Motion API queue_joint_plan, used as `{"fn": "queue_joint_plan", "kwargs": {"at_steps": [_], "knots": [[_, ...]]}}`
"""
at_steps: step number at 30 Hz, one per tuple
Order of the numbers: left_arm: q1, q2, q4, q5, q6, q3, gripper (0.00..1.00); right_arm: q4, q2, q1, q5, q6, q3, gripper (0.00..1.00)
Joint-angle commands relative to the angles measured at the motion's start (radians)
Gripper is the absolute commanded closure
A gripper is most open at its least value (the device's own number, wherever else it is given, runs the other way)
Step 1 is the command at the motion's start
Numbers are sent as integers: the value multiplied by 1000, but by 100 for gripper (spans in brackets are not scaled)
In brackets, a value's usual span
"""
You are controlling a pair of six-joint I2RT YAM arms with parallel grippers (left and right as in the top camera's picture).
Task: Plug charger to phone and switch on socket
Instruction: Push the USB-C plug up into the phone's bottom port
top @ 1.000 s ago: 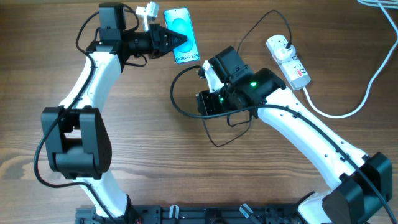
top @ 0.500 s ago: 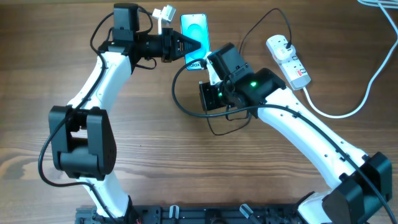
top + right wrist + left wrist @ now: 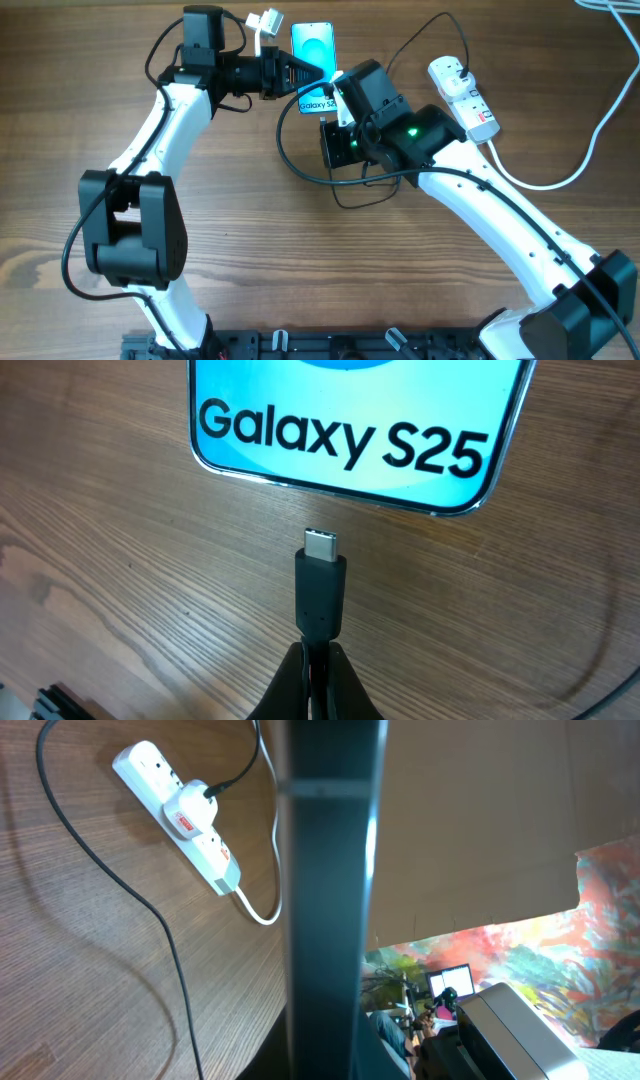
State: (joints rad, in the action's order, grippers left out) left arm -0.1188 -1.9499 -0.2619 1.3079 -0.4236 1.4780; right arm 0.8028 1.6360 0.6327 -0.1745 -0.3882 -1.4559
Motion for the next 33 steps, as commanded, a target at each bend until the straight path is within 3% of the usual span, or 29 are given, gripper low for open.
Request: {"fn": "queue_joint_plan", "kwargs": {"at_steps": [1, 33], "knots": [[-2, 33, 4, 39, -3, 8, 96, 8, -22, 3, 18, -8, -26, 96], [-35, 33, 5, 67, 1, 8, 96, 5, -22, 3, 40, -35, -26, 96]]}}
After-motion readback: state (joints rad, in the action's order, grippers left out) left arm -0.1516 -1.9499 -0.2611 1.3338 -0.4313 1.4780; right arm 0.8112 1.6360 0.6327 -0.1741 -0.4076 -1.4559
